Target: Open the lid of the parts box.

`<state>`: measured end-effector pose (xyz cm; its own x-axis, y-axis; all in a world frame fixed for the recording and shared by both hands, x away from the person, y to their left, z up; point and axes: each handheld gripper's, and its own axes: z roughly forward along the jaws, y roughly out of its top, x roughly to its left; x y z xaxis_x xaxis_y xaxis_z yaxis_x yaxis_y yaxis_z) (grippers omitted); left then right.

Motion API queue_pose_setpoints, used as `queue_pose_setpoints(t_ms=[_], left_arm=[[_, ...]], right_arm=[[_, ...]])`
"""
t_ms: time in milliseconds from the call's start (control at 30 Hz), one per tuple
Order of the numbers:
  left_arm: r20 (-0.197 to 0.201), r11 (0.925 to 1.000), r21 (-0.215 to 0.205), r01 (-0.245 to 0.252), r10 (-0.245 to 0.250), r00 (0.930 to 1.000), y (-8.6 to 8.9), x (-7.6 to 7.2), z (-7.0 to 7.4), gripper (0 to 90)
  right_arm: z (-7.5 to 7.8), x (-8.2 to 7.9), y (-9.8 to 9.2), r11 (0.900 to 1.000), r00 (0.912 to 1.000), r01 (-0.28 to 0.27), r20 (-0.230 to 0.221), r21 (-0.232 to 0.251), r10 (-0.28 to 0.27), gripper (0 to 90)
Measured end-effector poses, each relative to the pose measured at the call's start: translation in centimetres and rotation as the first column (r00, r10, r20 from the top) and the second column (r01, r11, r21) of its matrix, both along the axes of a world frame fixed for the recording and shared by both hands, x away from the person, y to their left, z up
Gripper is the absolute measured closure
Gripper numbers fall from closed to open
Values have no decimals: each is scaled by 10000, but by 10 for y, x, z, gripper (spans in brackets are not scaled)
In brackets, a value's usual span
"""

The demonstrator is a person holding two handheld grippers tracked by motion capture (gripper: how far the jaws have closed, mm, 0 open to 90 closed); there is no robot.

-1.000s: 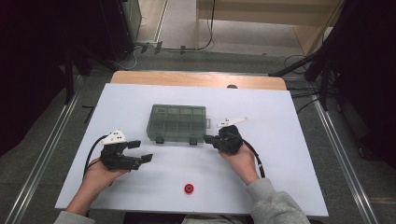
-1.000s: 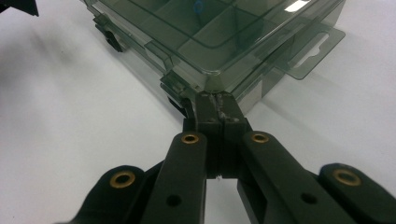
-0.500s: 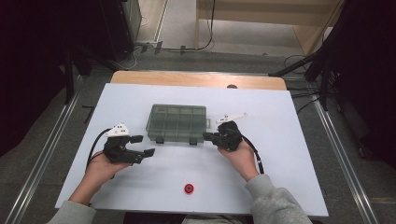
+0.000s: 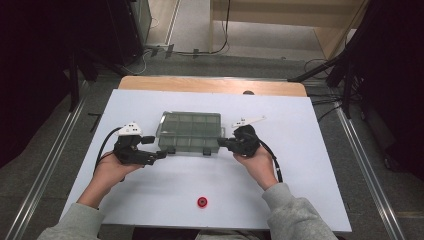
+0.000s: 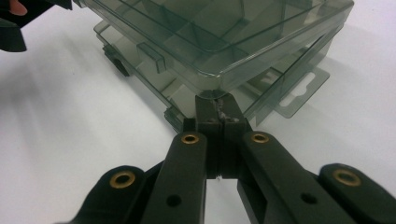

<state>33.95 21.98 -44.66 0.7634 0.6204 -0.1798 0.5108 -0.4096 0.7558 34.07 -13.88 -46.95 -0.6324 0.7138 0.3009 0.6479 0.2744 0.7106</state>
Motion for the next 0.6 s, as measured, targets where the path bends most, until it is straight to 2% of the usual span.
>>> queue_pose_setpoints(t_ms=[200, 367, 533, 600], left_arm=[[8, 9999, -56, -105, 105, 9999, 2, 9, 1, 204], [16, 9993, 172, -332, 332, 9994, 4, 17, -1, 204], [134, 9992, -125, -383, 385, 9992, 7, 25, -1, 231], [186, 9990, -76, -447, 448, 9988, 8, 29, -2, 235]], right_arm=[[5, 2, 1, 10000, 10000, -18, -58, 42, 18, 900], [8, 5, 2, 10000, 10000, -2, -53, 73, 2, 900], [12, 8, 3, 9999, 10000, 15, -62, 127, -15, 900], [13, 9, 4, 9998, 10000, 23, -80, 174, -22, 900]])
